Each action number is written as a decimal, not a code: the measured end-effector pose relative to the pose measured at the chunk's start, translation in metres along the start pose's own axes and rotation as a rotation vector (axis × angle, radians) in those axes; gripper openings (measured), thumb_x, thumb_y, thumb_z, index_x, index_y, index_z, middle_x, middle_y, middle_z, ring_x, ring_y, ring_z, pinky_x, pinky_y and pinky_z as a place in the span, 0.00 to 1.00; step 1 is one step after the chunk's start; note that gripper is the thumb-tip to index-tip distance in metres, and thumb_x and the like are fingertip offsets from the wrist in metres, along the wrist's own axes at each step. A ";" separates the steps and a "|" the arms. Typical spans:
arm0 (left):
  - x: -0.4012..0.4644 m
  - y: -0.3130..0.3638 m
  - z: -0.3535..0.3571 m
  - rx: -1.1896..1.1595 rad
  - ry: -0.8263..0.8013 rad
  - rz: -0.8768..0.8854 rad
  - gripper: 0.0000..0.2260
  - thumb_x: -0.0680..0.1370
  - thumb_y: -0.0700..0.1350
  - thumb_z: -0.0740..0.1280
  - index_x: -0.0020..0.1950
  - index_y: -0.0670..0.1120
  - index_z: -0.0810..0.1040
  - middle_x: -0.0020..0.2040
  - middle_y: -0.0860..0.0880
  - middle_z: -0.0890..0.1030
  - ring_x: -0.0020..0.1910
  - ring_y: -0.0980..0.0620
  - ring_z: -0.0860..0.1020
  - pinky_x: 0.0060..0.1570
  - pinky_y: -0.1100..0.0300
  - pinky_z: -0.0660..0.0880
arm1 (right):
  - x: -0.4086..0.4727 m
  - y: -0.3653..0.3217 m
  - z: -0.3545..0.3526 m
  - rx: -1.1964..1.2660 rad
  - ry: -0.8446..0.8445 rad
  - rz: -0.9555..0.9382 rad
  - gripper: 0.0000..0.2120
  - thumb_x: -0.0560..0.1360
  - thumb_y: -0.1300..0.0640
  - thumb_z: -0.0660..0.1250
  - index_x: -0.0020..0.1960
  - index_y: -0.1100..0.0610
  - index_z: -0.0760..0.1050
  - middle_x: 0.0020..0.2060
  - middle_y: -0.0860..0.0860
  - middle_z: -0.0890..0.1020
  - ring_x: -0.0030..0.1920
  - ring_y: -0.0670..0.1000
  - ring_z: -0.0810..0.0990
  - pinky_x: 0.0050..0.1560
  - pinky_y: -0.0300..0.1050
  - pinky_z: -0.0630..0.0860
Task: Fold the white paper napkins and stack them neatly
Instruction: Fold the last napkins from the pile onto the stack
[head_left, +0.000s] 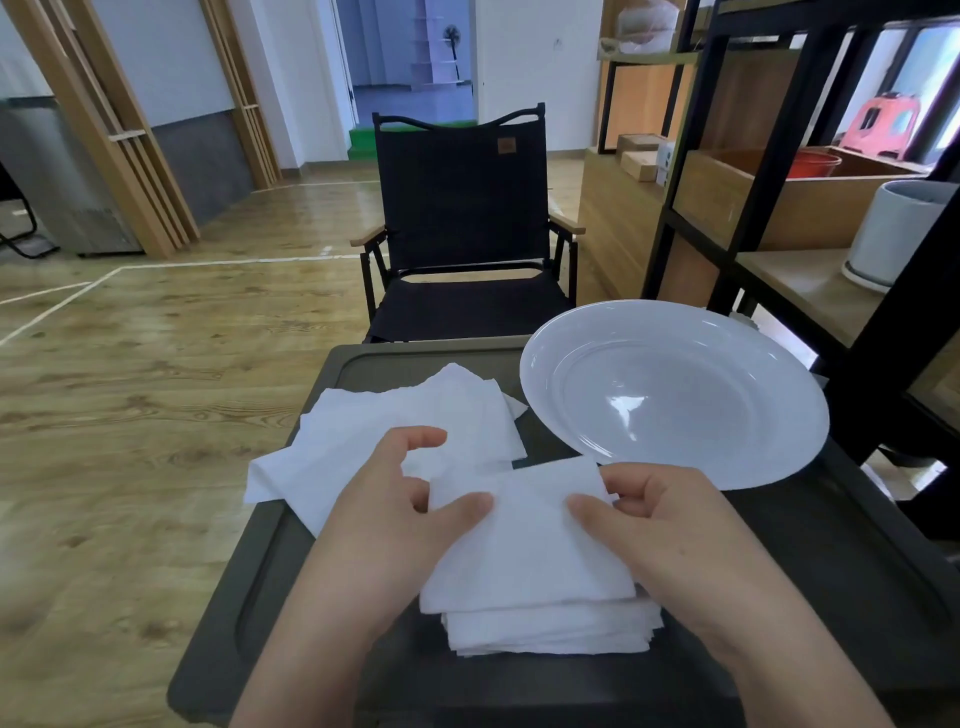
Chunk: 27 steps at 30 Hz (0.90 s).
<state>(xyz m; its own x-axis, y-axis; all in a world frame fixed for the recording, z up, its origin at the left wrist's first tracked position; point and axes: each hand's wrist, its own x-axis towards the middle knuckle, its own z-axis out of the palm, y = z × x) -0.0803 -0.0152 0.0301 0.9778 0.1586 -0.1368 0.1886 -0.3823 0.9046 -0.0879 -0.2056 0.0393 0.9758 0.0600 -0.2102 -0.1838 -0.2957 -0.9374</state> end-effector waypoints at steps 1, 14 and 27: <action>0.001 -0.002 0.002 0.071 0.000 -0.001 0.24 0.69 0.53 0.75 0.60 0.64 0.68 0.39 0.47 0.82 0.39 0.50 0.81 0.39 0.54 0.79 | 0.001 0.001 0.000 -0.035 0.029 0.002 0.08 0.76 0.57 0.68 0.44 0.49 0.85 0.35 0.51 0.87 0.41 0.52 0.87 0.50 0.52 0.82; 0.024 -0.040 -0.010 0.642 0.366 -0.041 0.05 0.76 0.50 0.66 0.48 0.51 0.73 0.48 0.51 0.77 0.46 0.48 0.77 0.42 0.55 0.74 | 0.000 -0.004 -0.007 -0.140 0.463 -0.191 0.16 0.69 0.53 0.76 0.54 0.43 0.76 0.29 0.48 0.73 0.30 0.45 0.74 0.34 0.35 0.69; 0.005 -0.009 -0.017 0.424 0.672 0.363 0.04 0.77 0.46 0.69 0.44 0.50 0.83 0.38 0.59 0.76 0.43 0.49 0.76 0.39 0.59 0.68 | -0.005 -0.012 -0.004 0.319 0.142 -0.129 0.11 0.74 0.45 0.65 0.46 0.47 0.84 0.31 0.48 0.82 0.29 0.45 0.76 0.35 0.41 0.73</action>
<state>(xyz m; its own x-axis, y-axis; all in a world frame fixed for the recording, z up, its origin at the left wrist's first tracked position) -0.0787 0.0047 0.0285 0.7487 0.4135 0.5181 0.0249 -0.7986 0.6013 -0.0900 -0.2059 0.0528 0.9960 -0.0619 -0.0650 -0.0639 0.0193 -0.9978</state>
